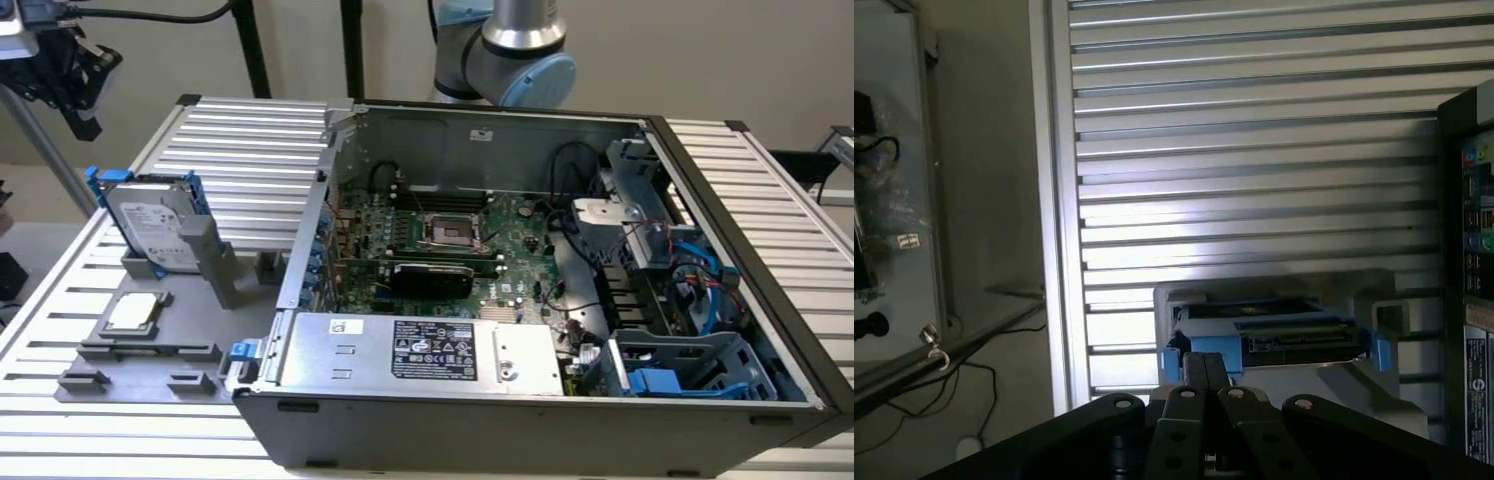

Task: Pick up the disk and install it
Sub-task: 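Pick up the disk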

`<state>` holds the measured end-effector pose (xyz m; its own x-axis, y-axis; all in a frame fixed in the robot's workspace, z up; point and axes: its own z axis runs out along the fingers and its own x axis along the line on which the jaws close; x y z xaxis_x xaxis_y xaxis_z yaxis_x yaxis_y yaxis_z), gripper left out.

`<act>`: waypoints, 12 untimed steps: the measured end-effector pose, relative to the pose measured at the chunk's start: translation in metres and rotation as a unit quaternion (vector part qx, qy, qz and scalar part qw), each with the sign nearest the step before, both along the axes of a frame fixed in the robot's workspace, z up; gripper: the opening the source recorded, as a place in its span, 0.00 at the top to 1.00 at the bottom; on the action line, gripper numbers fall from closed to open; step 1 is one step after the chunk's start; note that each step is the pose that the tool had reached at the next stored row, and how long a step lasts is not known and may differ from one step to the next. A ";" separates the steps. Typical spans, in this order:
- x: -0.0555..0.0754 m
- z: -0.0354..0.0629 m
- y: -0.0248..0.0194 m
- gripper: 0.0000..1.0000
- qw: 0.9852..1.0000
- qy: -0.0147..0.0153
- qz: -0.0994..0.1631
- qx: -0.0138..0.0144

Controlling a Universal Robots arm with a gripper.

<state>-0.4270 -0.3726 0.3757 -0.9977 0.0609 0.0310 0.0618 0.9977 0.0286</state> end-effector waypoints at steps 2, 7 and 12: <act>0.001 0.0000 0.0001 0.89 1.000 0.000 0.011 0.000; 0.003 -0.0005 0.0000 0.89 0.999 0.000 0.049 0.000; 0.003 -0.0012 -0.0001 0.89 0.996 0.000 0.093 0.000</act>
<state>-0.4239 -0.3727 0.3744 -0.9916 -0.1254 0.0309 -0.1245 0.9918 0.0286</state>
